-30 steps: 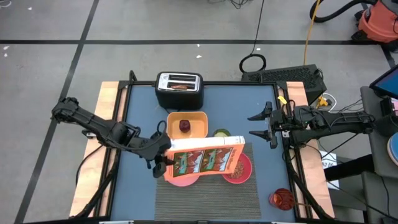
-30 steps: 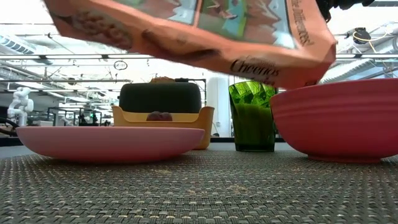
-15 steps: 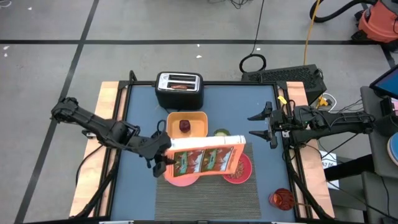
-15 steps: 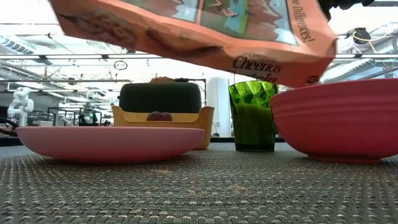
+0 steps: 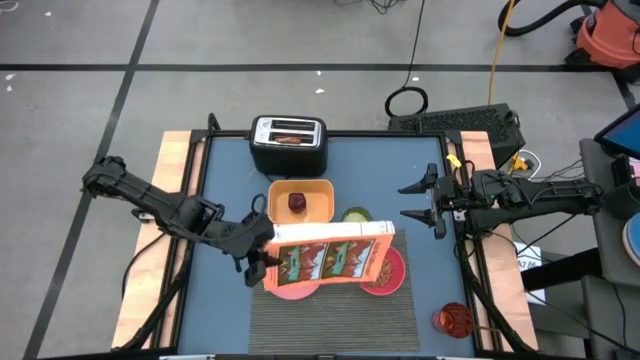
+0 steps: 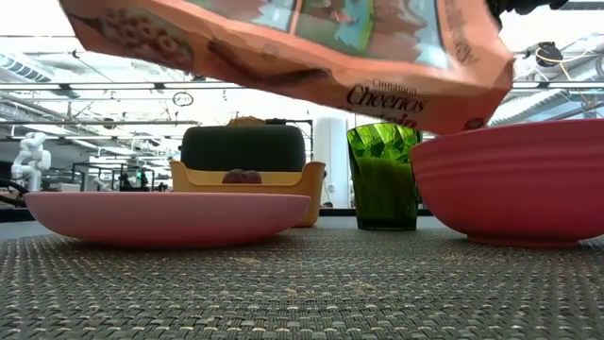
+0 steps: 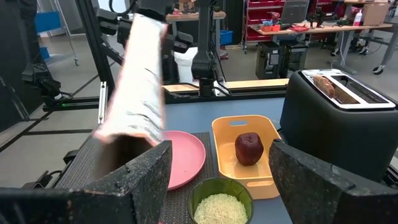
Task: Arrange a breakfast setting
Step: Pour the cereal from the orange cereal box into the pink bowl
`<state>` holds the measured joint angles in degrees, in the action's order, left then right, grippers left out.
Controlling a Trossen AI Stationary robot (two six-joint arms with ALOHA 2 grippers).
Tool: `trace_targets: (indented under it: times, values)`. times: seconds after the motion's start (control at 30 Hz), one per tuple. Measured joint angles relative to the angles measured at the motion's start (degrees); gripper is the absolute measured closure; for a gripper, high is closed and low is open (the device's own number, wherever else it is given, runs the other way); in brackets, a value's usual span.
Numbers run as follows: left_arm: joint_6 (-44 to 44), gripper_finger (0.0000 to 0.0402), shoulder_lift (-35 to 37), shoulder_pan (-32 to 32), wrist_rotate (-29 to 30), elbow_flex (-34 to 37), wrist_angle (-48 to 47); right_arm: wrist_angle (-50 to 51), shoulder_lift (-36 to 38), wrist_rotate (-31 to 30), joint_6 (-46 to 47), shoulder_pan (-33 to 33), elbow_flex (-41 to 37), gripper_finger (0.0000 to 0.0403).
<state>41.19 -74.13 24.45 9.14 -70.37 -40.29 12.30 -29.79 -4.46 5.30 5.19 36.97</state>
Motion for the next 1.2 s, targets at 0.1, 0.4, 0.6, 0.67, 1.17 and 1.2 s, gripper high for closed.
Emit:
trace_targets:
  times: [0.1, 0.4, 0.6, 0.67, 1.17, 1.2]
  values:
    - [-0.18, 0.0215, 0.0, 0.62, 2.44, 0.0, 0.32, 0.0, 0.01, -0.01, 0.0, 0.0, 0.0, 0.0145]
    - [0.86, 0.0215, 0.42, 0.5, 1.6, 0.0, 0.62, 0.0, -0.01, 0.01, 0.0, 0.0, 0.0, 0.0145]
    - [0.48, 0.0215, 0.35, 0.69, 2.3, 0.01, 0.6, -0.01, -0.01, 0.02, 0.0, 0.0, 0.0, 0.0145]
    - [1.18, 0.0215, 0.35, 0.41, 0.2, 0.02, 0.18, -0.01, 0.01, 0.01, 0.0, 0.0, 0.0, 0.0145]
    - [1.09, 0.0215, 0.33, -0.26, -1.49, 0.02, 0.02, -0.03, 0.0, 0.0, 0.0, 0.0, 0.0, 0.0145]
    - [0.78, 0.0215, 0.33, -0.22, -0.62, 0.01, 0.05, -0.03, -0.01, -0.01, 0.0, 0.0, 0.0, 0.0145]
